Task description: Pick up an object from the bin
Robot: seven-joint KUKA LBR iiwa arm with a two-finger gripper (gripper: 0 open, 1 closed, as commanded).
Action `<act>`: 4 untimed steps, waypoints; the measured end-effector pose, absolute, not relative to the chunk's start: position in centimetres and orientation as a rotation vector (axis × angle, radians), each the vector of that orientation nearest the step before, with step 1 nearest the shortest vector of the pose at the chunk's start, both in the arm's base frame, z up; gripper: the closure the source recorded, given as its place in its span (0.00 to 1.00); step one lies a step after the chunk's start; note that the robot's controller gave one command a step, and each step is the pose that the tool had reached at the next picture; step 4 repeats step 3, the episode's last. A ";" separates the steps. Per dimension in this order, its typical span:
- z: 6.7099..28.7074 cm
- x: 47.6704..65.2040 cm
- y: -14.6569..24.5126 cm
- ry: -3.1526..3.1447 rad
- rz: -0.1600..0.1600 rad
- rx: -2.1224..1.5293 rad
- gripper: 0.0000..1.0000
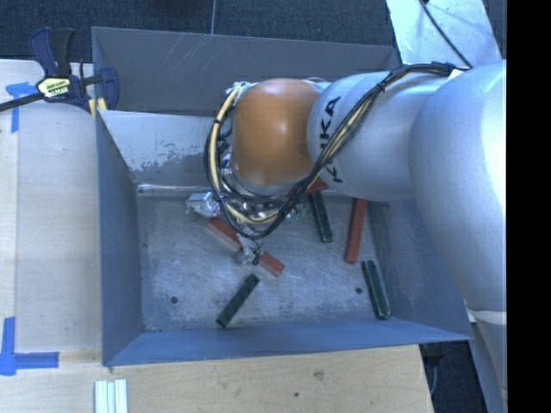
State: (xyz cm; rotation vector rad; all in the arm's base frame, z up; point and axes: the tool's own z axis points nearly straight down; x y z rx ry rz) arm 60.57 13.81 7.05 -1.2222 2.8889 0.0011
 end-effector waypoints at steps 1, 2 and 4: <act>7.0 61.7 4.2 2.907 -0.006 -1.183 0.00; 7.5 59.4 4.3 2.906 0.002 -1.191 0.00; 7.5 59.5 4.3 2.904 0.001 -1.189 1.00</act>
Offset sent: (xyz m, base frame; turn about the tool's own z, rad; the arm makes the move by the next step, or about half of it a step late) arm 0.0096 -0.0899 -0.0005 0.0178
